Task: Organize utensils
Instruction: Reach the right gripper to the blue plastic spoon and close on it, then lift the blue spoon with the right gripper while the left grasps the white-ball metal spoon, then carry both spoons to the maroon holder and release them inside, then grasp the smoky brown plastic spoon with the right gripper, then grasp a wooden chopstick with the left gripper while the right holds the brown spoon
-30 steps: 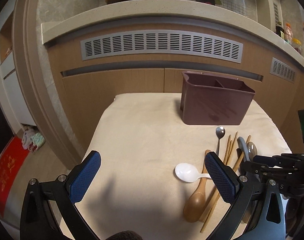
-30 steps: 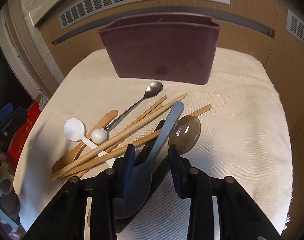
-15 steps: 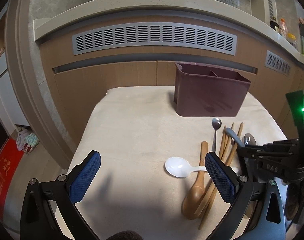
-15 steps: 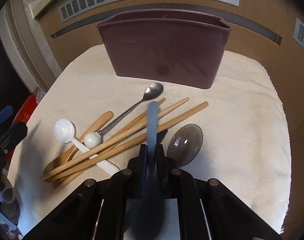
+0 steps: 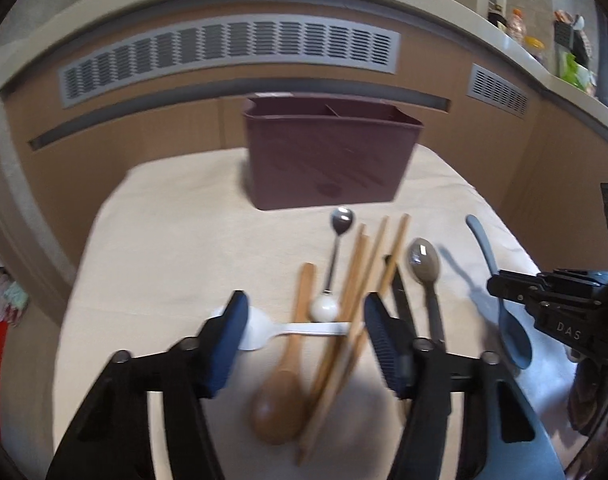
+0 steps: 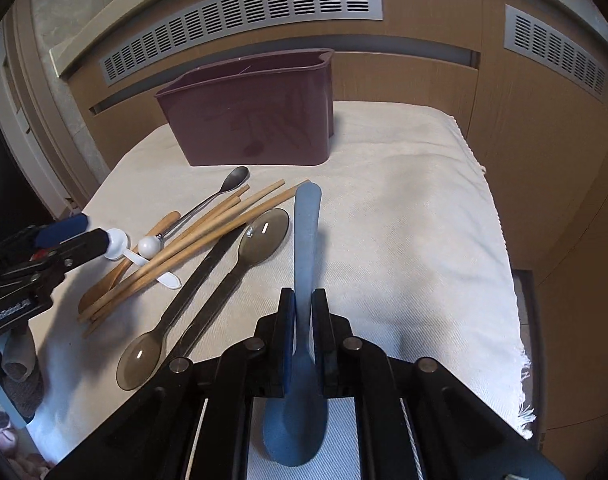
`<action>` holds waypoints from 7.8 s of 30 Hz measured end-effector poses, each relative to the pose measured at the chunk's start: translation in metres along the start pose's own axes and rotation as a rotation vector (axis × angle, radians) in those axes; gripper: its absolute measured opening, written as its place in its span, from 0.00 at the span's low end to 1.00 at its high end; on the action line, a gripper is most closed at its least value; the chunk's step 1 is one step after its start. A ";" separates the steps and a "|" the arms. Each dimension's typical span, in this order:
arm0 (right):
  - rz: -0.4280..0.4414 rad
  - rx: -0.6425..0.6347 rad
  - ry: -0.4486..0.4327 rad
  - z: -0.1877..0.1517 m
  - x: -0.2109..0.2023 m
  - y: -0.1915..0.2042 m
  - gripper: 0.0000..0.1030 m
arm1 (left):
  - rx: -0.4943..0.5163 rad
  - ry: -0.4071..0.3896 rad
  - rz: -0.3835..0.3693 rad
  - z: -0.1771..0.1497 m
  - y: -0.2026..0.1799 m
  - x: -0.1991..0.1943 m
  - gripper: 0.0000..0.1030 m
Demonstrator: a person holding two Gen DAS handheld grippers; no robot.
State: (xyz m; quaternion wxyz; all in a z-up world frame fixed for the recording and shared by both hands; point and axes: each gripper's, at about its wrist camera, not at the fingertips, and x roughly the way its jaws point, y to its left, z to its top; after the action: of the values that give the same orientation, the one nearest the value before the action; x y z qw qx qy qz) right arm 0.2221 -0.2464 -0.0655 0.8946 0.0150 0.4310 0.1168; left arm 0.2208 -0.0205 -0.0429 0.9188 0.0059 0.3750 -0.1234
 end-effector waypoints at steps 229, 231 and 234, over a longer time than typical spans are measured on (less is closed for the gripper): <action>-0.135 0.065 -0.053 0.012 -0.011 -0.032 0.34 | 0.092 0.151 -0.111 0.022 -0.054 0.039 0.44; -0.122 0.073 -0.056 0.010 -0.008 -0.033 0.34 | 0.112 0.176 -0.133 0.021 -0.062 0.045 0.39; -0.104 0.077 -0.053 0.009 -0.004 -0.035 0.34 | 0.143 0.205 -0.138 0.019 -0.072 0.053 0.32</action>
State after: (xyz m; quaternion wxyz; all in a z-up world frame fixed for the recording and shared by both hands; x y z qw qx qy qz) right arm 0.2330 -0.2805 -0.0610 0.9093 0.0301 0.4116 0.0529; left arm 0.2535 -0.1040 -0.0595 0.8624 0.0580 0.4565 -0.2112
